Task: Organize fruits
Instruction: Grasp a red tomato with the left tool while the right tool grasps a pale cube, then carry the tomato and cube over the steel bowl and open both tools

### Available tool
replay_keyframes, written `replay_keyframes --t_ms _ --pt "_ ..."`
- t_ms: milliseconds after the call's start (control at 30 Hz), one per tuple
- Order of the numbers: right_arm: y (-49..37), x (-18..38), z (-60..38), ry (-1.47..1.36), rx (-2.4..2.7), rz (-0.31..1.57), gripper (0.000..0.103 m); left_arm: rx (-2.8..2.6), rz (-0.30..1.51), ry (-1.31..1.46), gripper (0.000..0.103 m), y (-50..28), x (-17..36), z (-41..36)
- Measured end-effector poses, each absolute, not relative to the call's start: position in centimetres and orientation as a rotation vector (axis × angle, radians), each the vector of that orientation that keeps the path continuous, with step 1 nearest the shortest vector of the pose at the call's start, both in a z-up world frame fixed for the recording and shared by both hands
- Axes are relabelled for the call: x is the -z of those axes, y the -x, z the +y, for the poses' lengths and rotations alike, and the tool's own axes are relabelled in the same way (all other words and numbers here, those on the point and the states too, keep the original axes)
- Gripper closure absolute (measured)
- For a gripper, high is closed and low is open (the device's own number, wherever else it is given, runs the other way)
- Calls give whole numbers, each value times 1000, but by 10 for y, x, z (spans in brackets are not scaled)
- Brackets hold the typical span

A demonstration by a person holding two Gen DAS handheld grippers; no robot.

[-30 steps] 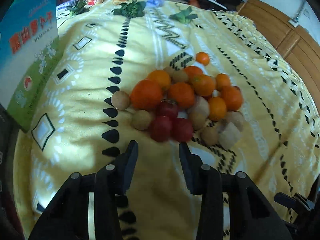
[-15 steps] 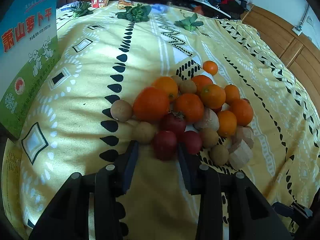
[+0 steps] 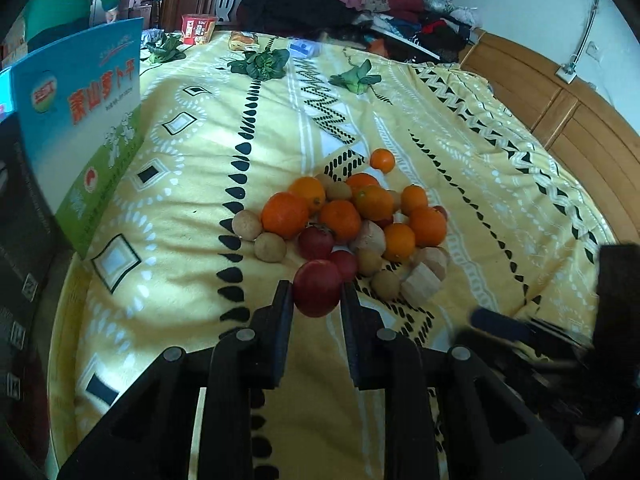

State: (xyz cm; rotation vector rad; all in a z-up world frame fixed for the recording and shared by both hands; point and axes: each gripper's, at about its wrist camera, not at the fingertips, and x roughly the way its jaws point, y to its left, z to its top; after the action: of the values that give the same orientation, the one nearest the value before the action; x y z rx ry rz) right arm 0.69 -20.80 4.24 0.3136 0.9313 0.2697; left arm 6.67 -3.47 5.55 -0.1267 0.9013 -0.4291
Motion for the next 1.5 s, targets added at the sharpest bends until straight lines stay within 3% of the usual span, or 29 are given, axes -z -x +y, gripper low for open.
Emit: replay_keyframes --t_ms 333,433,467,833,1200,1500 --pt "-60 -15 -203 -248 -225 994 48 451 922 130 79 -54 -57 -31" --pt "-57 -15 -204 -250 -221 991 62 448 905 104 79 -47 -64 -33" --pt "-54 -19 -204 -249 -223 986 67 441 898 90 79 -44 -67 -34" --pt "18 -116 -174 -204 -230 786 67 316 799 -42 79 -7 -123 -14" --pt "41 -182 -89 -114 -370 686 67 142 698 17 79 40 -184 89" --pt "53 -217 24 -20 -584 647 67 -77 657 107 79 82 -204 210"
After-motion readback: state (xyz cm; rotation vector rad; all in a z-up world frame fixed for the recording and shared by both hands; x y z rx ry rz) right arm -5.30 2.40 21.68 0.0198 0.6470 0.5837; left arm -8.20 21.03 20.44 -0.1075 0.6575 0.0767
